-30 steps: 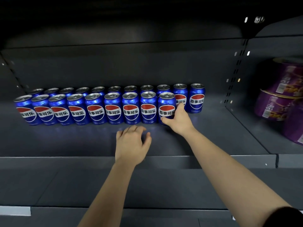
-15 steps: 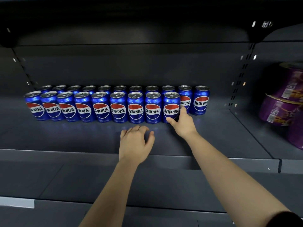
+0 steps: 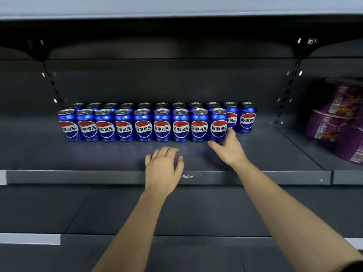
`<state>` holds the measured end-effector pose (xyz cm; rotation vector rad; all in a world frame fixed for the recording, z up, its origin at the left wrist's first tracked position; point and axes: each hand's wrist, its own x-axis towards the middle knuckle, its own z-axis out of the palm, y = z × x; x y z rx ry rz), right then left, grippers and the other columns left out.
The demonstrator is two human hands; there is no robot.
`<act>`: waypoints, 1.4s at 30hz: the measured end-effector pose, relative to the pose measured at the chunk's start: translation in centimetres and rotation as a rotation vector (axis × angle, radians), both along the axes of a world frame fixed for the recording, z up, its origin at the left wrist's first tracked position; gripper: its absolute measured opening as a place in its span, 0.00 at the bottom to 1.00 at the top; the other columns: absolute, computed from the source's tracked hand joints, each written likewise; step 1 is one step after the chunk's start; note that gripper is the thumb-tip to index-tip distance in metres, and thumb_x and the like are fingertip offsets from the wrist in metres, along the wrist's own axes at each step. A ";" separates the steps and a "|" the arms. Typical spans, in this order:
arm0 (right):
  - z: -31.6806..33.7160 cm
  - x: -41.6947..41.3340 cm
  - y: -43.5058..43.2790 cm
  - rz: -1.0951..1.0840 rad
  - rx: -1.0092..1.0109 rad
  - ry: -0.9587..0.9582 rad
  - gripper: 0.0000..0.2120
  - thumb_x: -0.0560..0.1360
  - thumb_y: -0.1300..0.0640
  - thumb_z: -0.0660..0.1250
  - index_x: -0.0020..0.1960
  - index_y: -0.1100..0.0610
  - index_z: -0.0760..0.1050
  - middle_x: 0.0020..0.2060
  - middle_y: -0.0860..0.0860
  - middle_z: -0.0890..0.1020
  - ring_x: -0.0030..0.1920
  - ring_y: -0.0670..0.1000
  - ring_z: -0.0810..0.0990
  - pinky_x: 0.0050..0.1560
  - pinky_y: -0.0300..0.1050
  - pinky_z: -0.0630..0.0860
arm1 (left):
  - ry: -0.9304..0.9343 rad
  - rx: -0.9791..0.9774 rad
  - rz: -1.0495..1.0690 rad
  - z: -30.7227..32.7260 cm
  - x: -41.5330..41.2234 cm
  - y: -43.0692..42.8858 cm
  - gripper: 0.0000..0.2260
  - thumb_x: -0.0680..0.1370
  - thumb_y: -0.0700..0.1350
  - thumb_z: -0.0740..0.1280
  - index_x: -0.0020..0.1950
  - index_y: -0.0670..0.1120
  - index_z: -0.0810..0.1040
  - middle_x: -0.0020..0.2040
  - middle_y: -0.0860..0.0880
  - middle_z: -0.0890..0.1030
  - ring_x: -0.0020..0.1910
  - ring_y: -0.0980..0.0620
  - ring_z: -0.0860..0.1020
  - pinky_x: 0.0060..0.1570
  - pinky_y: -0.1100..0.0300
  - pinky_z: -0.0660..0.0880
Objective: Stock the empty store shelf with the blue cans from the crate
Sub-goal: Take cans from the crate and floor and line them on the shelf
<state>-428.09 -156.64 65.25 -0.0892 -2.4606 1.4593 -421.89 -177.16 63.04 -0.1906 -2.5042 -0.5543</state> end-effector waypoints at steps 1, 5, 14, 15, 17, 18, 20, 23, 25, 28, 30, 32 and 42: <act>0.1 0.9 -1.1 -0.010 -0.013 0.020 0.36 0.72 0.53 0.73 0.73 0.56 0.59 0.68 0.51 0.73 0.69 0.53 0.70 0.63 0.43 0.67 | -0.005 -0.006 -0.005 0.2 0.5 -1.1 0.14 0.79 0.50 0.61 0.62 0.49 0.76 0.59 0.51 0.78 0.59 0.49 0.73 0.60 0.55 0.60; 0.6 4.5 -6.1 -0.053 -0.033 0.066 0.36 0.74 0.53 0.71 0.76 0.56 0.57 0.71 0.52 0.69 0.71 0.53 0.67 0.62 0.39 0.63 | -0.015 -0.036 -0.051 0.4 2.7 -5.8 0.14 0.79 0.51 0.60 0.63 0.50 0.76 0.61 0.51 0.77 0.60 0.50 0.72 0.60 0.56 0.58; -1.8 10.8 -16.1 -0.060 -0.007 0.143 0.33 0.74 0.51 0.71 0.75 0.53 0.60 0.70 0.53 0.70 0.70 0.52 0.69 0.68 0.49 0.69 | -0.047 -0.094 -0.102 -1.8 7.3 -15.5 0.14 0.79 0.51 0.59 0.61 0.50 0.76 0.58 0.52 0.78 0.58 0.50 0.73 0.60 0.55 0.60; -2.4 11.3 -17.0 -0.049 0.011 0.159 0.33 0.74 0.52 0.71 0.75 0.54 0.61 0.70 0.53 0.71 0.70 0.51 0.69 0.67 0.47 0.69 | -0.050 -0.100 -0.108 -2.2 7.8 -16.2 0.14 0.79 0.51 0.60 0.61 0.50 0.76 0.58 0.52 0.78 0.57 0.50 0.73 0.60 0.55 0.60; -3.7 12.5 -18.6 -0.030 0.065 0.180 0.31 0.75 0.53 0.70 0.74 0.56 0.62 0.70 0.53 0.71 0.69 0.51 0.70 0.68 0.46 0.68 | -0.054 -0.117 -0.121 -3.2 8.6 -17.6 0.13 0.79 0.50 0.61 0.61 0.49 0.77 0.57 0.51 0.78 0.57 0.48 0.74 0.59 0.54 0.60; -4.6 13.1 -19.3 -0.018 0.097 0.183 0.31 0.75 0.53 0.70 0.74 0.56 0.63 0.70 0.52 0.72 0.67 0.50 0.72 0.67 0.45 0.69 | -0.055 -0.119 -0.124 -3.8 9.0 -18.2 0.13 0.78 0.49 0.62 0.60 0.48 0.77 0.57 0.51 0.79 0.56 0.48 0.74 0.59 0.53 0.61; -6.4 14.2 -20.5 0.027 0.147 0.182 0.30 0.75 0.54 0.69 0.74 0.55 0.64 0.68 0.51 0.73 0.61 0.48 0.73 0.61 0.35 0.71 | -0.063 -0.118 -0.126 -5.0 9.7 -19.3 0.12 0.78 0.49 0.63 0.60 0.47 0.78 0.57 0.50 0.79 0.55 0.48 0.75 0.58 0.53 0.62; -9.3 15.6 -21.5 0.083 0.177 0.144 0.27 0.75 0.57 0.69 0.72 0.56 0.67 0.67 0.50 0.73 0.65 0.47 0.71 0.57 0.26 0.66 | -0.101 -0.109 -0.126 -6.9 10.6 -20.3 0.13 0.78 0.48 0.62 0.60 0.47 0.78 0.57 0.50 0.79 0.55 0.48 0.75 0.59 0.51 0.62; -11.2 16.3 -21.6 0.080 0.177 0.076 0.26 0.75 0.56 0.69 0.71 0.55 0.68 0.66 0.49 0.73 0.66 0.48 0.71 0.64 0.39 0.69 | -0.148 -0.113 -0.121 -8.2 11.2 -20.6 0.14 0.79 0.49 0.61 0.61 0.48 0.77 0.59 0.50 0.78 0.56 0.48 0.74 0.60 0.52 0.62; -14.3 16.8 -21.2 0.100 0.214 -0.047 0.24 0.76 0.54 0.69 0.70 0.54 0.69 0.65 0.50 0.73 0.65 0.49 0.72 0.64 0.51 0.72 | -0.217 -0.131 -0.123 -10.4 11.8 -21.0 0.15 0.80 0.51 0.59 0.64 0.49 0.75 0.61 0.50 0.76 0.59 0.49 0.73 0.62 0.53 0.60; -16.0 17.3 -20.7 0.123 0.248 -0.107 0.23 0.76 0.54 0.68 0.70 0.54 0.69 0.64 0.51 0.73 0.65 0.50 0.72 0.63 0.51 0.74 | -0.252 -0.145 -0.126 -11.8 12.3 -21.1 0.15 0.80 0.51 0.58 0.64 0.49 0.75 0.62 0.51 0.76 0.60 0.49 0.73 0.62 0.53 0.60; -18.2 17.9 -20.3 0.156 0.264 -0.176 0.23 0.77 0.55 0.68 0.70 0.53 0.68 0.65 0.51 0.73 0.65 0.50 0.72 0.62 0.51 0.74 | -0.314 -0.156 -0.121 -13.7 13.2 -21.3 0.15 0.80 0.51 0.58 0.64 0.49 0.75 0.62 0.51 0.76 0.60 0.49 0.73 0.62 0.52 0.60; -29.6 23.1 -18.6 0.253 0.304 -0.448 0.24 0.75 0.57 0.70 0.69 0.56 0.71 0.64 0.55 0.75 0.64 0.54 0.75 0.62 0.51 0.74 | -0.527 -0.202 -0.078 -23.6 18.2 -21.4 0.14 0.78 0.51 0.60 0.60 0.48 0.78 0.57 0.49 0.79 0.56 0.46 0.76 0.58 0.50 0.64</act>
